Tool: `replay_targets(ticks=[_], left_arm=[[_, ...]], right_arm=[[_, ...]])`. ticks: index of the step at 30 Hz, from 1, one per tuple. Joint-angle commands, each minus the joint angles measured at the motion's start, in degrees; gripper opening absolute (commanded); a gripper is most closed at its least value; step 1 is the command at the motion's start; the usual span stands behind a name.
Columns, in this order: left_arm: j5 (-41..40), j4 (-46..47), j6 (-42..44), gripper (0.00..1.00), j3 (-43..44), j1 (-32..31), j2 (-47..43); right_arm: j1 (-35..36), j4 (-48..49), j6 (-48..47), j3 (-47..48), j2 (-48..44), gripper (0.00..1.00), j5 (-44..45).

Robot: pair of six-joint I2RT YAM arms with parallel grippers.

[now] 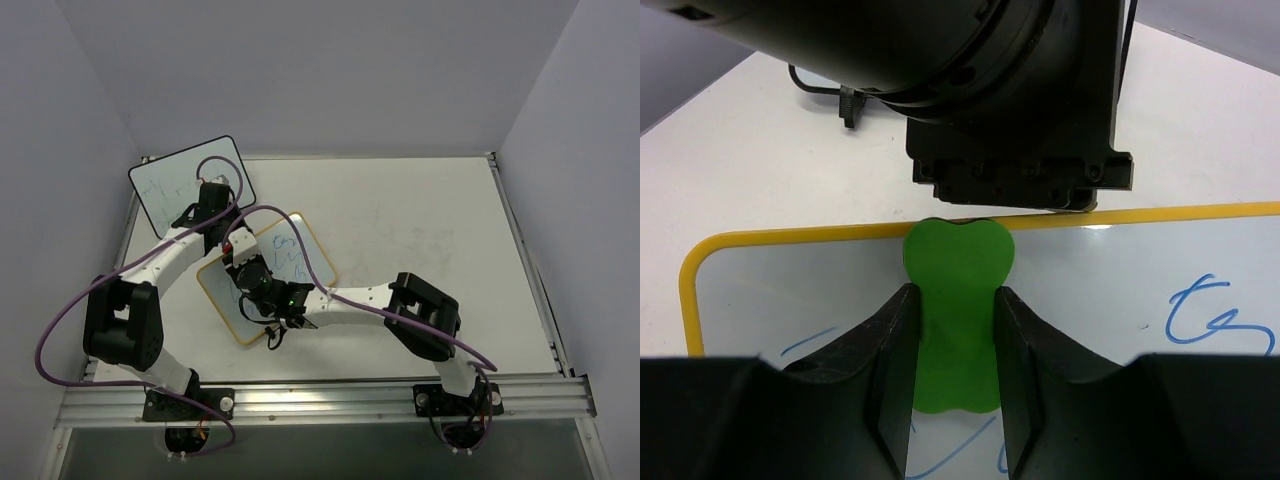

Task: Erase the whiteboard

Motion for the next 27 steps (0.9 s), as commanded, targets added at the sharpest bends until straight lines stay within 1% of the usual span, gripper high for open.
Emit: replay_targets(ticks=[1,12,20,27], left_arm=[[0.9,-0.3,1.0,0.22,2.1,-0.6,-0.1],[0.7,-0.3,1.0,0.21,1.9,-0.7,-0.3],[0.7,-0.3,1.0,0.21,2.0,-0.7,-0.2],[0.3,-0.4,0.9,0.21,1.8,-0.7,-0.8]], right_arm=[[-2.1,-2.5,1.9,-1.5,-1.0,0.1,3.2],[-6.0,-4.2,6.4,-4.4,-3.6,0.1,3.4],[-8.7,-3.7,7.5,-8.4,-6.0,0.1,3.9],[-10.8,-3.2,7.9,-11.3,-8.3,0.1,2.2]])
